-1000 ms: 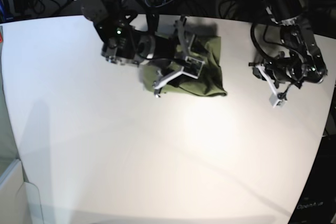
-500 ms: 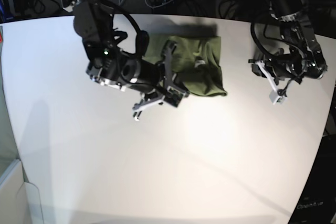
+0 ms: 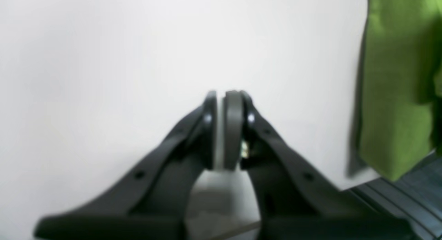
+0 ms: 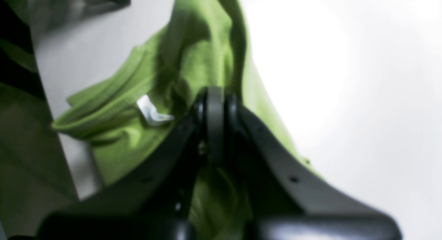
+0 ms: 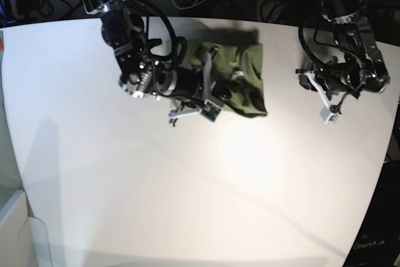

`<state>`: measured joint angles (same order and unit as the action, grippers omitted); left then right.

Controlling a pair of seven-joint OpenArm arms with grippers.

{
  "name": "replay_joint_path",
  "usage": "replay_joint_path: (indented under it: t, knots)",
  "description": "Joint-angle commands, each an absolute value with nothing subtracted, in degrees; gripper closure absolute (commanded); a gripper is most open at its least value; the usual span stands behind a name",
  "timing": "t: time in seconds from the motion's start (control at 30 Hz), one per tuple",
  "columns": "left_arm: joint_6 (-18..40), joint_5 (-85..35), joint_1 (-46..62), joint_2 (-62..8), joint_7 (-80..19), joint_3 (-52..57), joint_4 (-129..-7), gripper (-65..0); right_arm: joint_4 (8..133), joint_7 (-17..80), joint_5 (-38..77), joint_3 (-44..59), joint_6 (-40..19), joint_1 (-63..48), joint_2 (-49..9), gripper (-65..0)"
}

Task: Fold the T-shirt properly
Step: 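Press the folded end down with the right gripper and withdraw the left gripper, then pull the folded bundle edge with the right gripper toward the arm bases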

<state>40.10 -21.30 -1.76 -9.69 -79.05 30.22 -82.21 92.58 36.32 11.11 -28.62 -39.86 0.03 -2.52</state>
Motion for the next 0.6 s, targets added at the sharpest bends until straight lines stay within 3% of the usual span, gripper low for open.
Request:
replay_joint_path:
  t: [0.0,0.57]
  knots:
    - [40.0,-20.4,-1.9,-10.4,-80.0,30.2,-82.9,-4.2,92.5,34.4,12.1,-28.7,-40.0,1.5,-2.2,0.0]
    - [40.0,-20.3,-0.3,-10.6,-80.0,30.2,-82.9,-4.2,75.3,24.6,12.1,-29.1,-40.0,5.5,-1.2,0.0]
